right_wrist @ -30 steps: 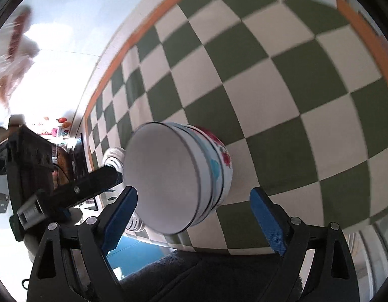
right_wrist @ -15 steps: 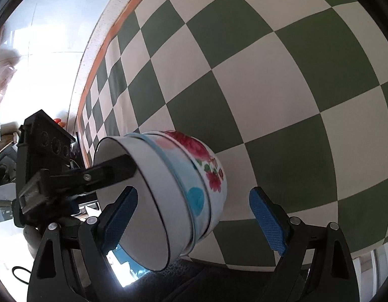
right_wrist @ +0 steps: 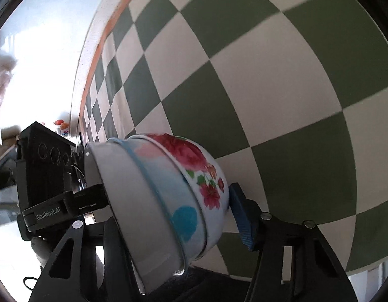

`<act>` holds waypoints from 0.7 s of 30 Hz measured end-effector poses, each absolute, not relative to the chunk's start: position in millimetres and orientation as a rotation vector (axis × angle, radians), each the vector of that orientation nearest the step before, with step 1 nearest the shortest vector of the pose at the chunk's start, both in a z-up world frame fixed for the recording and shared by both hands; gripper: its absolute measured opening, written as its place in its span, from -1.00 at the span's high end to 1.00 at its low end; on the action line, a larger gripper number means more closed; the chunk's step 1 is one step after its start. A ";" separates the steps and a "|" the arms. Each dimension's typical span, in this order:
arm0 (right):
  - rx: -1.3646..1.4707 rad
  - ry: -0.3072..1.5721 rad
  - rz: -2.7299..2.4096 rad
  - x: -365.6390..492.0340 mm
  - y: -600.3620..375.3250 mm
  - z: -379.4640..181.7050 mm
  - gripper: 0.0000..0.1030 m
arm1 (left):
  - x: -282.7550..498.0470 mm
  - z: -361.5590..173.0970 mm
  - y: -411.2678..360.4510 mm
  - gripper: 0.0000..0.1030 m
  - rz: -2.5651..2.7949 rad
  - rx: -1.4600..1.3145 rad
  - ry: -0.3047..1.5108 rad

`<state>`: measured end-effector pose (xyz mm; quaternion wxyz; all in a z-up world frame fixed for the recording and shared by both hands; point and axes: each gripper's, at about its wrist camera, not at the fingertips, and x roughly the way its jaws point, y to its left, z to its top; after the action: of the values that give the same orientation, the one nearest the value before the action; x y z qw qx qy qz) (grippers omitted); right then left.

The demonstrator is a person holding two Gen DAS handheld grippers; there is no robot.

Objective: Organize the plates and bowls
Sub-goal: 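Roll both grippers and close them on the rim of the bowl stack, then carry the bowl stack with both grippers and lower it onto the plate stack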

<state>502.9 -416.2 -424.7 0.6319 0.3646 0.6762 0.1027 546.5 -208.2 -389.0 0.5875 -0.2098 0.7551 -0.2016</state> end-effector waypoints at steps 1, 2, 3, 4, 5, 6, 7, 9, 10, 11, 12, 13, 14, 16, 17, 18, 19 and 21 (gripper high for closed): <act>0.821 1.540 0.235 504.5 -414.7 -423.3 -0.14 | 546.0 -388.5 -207.6 0.11 -0.472 -0.487 1.752; 0.814 1.537 0.236 505.4 -413.6 -423.3 -0.13 | 545.6 -388.1 -206.5 0.11 -0.473 -0.489 1.745; 0.810 1.531 0.235 506.6 -412.6 -422.7 -0.12 | 545.5 -387.5 -205.7 0.11 -0.471 -0.488 1.740; 0.805 1.526 0.238 507.6 -411.5 -422.1 -0.11 | 545.7 -386.6 -204.9 0.11 -0.467 -0.487 1.736; 0.805 1.525 0.242 506.0 -413.1 -421.1 -0.10 | 546.2 -386.1 -205.1 0.11 -0.464 -0.486 1.730; 0.809 1.523 0.246 503.3 -415.8 -420.1 -0.09 | 546.5 -385.3 -203.5 0.11 -0.464 -0.484 1.727; 0.808 1.521 0.248 503.6 -415.0 -419.8 -0.09 | 546.8 -384.8 -202.9 0.11 -0.459 -0.486 1.724; 0.790 1.512 0.254 504.1 -414.1 -416.8 -0.08 | 546.7 -382.8 -203.4 0.10 -0.455 -0.482 1.714; 0.783 1.503 0.256 505.2 -412.3 -415.4 -0.08 | 547.0 -380.5 -202.9 0.10 -0.456 -0.475 1.705; 0.778 1.499 0.262 504.2 -412.7 -413.4 -0.08 | 547.1 -379.1 -202.4 0.10 -0.454 -0.475 1.701; 0.776 1.494 0.267 504.4 -413.4 -412.3 -0.07 | 547.2 -377.1 -201.4 0.10 -0.453 -0.475 1.698; 0.778 1.490 0.270 505.2 -413.4 -410.7 -0.07 | 547.5 -375.5 -200.0 0.10 -0.453 -0.479 1.696; 0.773 1.489 0.273 507.4 -409.1 -410.7 -0.06 | 547.9 -373.0 -197.8 0.10 -0.451 -0.490 1.691; 0.760 1.479 0.279 510.3 -406.7 -404.3 -0.05 | 548.8 -368.4 -194.7 0.10 -0.446 -0.497 1.682; 0.760 1.479 0.282 512.4 -403.6 -402.4 -0.04 | 549.4 -365.6 -193.0 0.11 -0.444 -0.500 1.677; 0.759 1.480 0.285 513.5 -402.7 -399.4 -0.02 | 550.0 -362.4 -189.7 0.11 -0.443 -0.506 1.673; 0.758 1.477 0.288 515.0 -401.3 -396.1 -0.02 | 550.4 -359.1 -186.0 0.11 -0.439 -0.513 1.669; 0.751 1.473 0.299 518.0 -397.3 -389.9 -0.01 | 550.8 -354.0 -181.4 0.11 -0.436 -0.515 1.659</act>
<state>518.0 -397.3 -389.9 0.6673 0.3329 0.6529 0.1326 550.8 -181.4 -354.0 0.6251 -0.2245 0.7229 -0.1902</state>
